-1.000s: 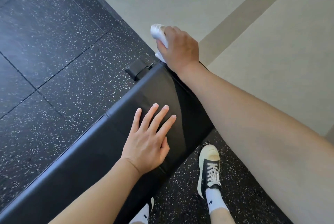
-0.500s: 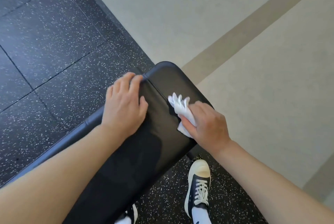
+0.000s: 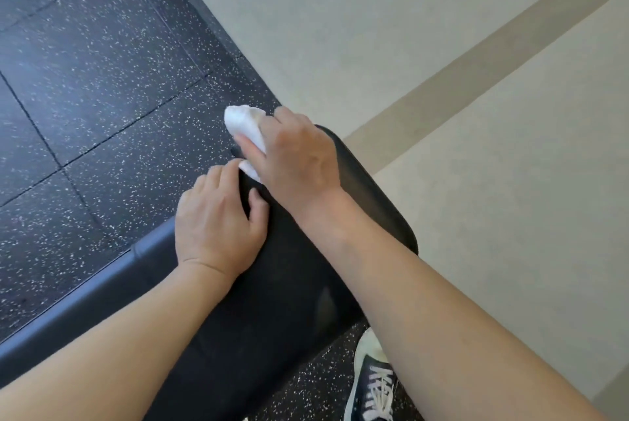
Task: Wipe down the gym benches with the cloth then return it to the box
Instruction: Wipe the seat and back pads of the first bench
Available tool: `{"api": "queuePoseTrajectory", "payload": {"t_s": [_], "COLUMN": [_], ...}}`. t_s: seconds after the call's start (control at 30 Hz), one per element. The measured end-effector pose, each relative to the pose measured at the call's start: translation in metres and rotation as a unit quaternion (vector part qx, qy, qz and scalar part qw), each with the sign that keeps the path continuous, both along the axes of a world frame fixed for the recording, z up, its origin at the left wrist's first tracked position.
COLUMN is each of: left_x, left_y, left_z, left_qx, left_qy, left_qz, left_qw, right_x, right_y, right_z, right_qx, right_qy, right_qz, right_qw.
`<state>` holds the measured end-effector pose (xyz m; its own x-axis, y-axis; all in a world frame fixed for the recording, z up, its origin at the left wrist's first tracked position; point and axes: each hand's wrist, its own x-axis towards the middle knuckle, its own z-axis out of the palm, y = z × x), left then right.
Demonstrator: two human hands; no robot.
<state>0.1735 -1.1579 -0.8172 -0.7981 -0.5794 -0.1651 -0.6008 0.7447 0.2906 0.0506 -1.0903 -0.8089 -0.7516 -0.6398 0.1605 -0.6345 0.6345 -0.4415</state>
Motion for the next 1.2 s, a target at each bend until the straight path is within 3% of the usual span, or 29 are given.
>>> {"api": "queuePoseTrajectory", "payload": {"t_s": [0.1,0.23,0.43,0.57,0.67,0.73,0.87,0.93,1.0,1.1,1.2], "left_x": [-0.002,-0.002,-0.002,-0.003,-0.004,-0.005,-0.003,-0.003,-0.003,-0.003,-0.004], "left_y": [0.002,0.0,-0.004,-0.006,-0.007,-0.008,-0.009,-0.009,-0.009,-0.011,-0.012], "left_z": [0.003,0.003,0.003,0.004,0.005,0.005,0.003,0.001,0.001,0.002,0.002], "left_qx": [0.002,-0.004,0.001,0.007,0.014,0.019,0.028,0.031,0.04,0.056,0.057], "left_qy": [-0.004,-0.006,-0.016,-0.026,-0.033,-0.031,-0.022,-0.022,-0.028,-0.034,-0.038], "left_qz": [0.0,0.0,-0.013,-0.016,-0.015,-0.018,-0.022,-0.023,-0.023,-0.021,-0.026], "left_qw": [1.0,1.0,1.0,1.0,0.999,0.999,0.999,0.999,0.999,0.998,0.997], "right_x": [-0.027,-0.034,-0.034,-0.046,-0.054,-0.063,-0.075,-0.081,-0.082,-0.083,-0.091], "right_y": [0.05,0.108,0.079,-0.005,-0.065,-0.073,-0.017,0.02,0.039,0.024,-0.016], "right_z": [-0.001,-0.011,-0.016,-0.014,-0.017,-0.02,-0.009,-0.009,-0.011,-0.017,-0.021], "right_qx": [-0.013,-0.047,-0.048,0.054,0.227,0.283,0.135,0.064,-0.003,0.033,0.151], "right_qy": [0.024,-0.076,-0.055,0.019,-0.077,-0.125,-0.052,-0.14,-0.243,-0.234,-0.227], "right_qz": [-0.013,-0.064,-0.059,0.045,0.122,0.134,0.158,0.078,-0.029,-0.046,-0.002], "right_qw": [1.0,0.994,0.996,0.997,0.963,0.942,0.977,0.985,0.969,0.97,0.962]}}
